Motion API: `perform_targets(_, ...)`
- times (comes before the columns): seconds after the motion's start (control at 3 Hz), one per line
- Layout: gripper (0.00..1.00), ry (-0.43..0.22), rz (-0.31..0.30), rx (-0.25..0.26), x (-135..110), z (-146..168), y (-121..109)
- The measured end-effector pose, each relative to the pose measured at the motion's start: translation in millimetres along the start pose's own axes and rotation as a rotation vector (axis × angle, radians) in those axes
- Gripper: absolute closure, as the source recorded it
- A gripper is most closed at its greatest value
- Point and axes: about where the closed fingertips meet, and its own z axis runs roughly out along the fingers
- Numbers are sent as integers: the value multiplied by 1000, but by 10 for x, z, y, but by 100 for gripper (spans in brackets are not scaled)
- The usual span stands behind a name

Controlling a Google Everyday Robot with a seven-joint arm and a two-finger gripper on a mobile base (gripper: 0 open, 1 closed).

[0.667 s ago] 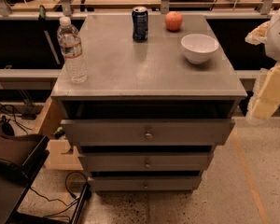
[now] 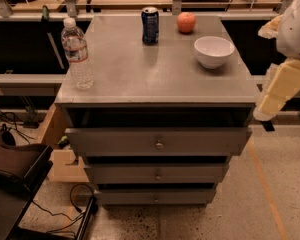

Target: Move white bowl near water bottle

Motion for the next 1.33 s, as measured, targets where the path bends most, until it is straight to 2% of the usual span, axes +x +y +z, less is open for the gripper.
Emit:
perform_targets(0.33, 0, -32, -26, 79, -168, 187, -492)
perform_targets(0.67, 0, -35, -84, 124, -340, 428, -935)
perform_targets(1.0, 0, -21, -123, 132, -473, 689, -1245)
perform_targets(1.33, 0, 2, -139, 94, -530, 1010, -1472)
